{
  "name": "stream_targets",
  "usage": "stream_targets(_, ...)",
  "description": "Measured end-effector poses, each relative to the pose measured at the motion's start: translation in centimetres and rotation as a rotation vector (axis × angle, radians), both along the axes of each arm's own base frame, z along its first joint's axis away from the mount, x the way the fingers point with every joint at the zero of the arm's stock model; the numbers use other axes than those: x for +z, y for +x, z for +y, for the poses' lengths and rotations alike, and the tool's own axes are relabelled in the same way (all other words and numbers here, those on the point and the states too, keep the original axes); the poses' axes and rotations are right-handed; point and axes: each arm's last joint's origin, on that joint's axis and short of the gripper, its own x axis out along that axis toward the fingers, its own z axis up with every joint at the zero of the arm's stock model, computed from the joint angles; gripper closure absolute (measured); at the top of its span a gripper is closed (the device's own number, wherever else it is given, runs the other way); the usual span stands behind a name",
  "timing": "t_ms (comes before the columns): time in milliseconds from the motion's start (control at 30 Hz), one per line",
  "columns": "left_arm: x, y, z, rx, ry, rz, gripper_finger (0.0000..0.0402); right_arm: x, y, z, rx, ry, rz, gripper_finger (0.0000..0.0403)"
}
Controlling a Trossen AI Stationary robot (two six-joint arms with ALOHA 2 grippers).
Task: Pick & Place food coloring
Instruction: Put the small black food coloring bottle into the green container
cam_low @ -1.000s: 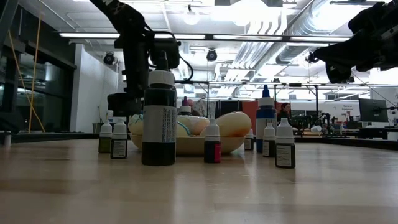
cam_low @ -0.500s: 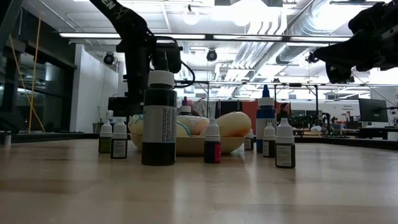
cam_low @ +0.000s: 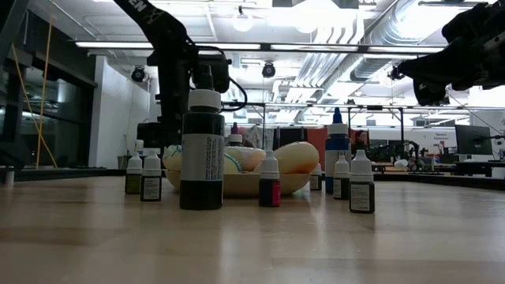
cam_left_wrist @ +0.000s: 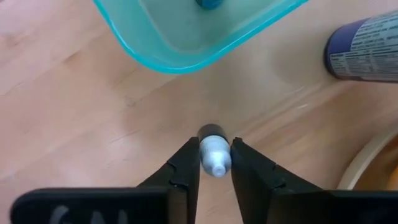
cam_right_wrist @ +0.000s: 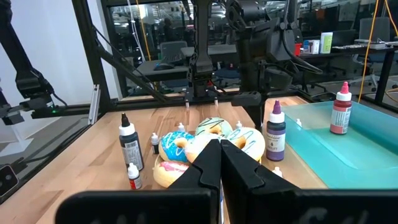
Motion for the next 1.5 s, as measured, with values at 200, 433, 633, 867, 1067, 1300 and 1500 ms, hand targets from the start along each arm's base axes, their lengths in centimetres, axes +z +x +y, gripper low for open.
stream_targets(200,0.7,0.1,-0.1,-0.018,-0.036,0.007,0.0362,0.0,0.0,0.0,0.0,0.0,0.0,0.0402)
stream_targets(433,4.8,1.1,0.3,-0.081,-0.024,0.022,0.0366,0.0,0.0,0.0,0.0,0.0,0.0,0.0402)
stream_targets(633,9.4,1.8,0.8,-0.105,0.044,0.007,0.0367,0.0,0.0,0.0,0.0,0.0,0.0,0.0402)
stream_targets(867,11.8,2.2,1.3,-0.067,0.153,-0.023,0.0368,0.0,0.0,0.0,0.0,0.0,0.0,0.0402)
stream_targets(1067,10.9,2.7,2.5,0.005,0.139,-0.034,0.0368,0.0,0.0,0.0,0.0,0.0,0.0,0.0402)
stream_targets(1300,9.0,3.8,3.8,0.11,0.108,-0.062,0.0368,0.0,0.0,0.0,0.0,0.0,0.0,0.0402)
stream_targets(1500,7.6,5.1,4.6,0.164,0.145,-0.097,0.0368,0.0,0.0,0.0,0.0,0.0,0.0,0.0402)
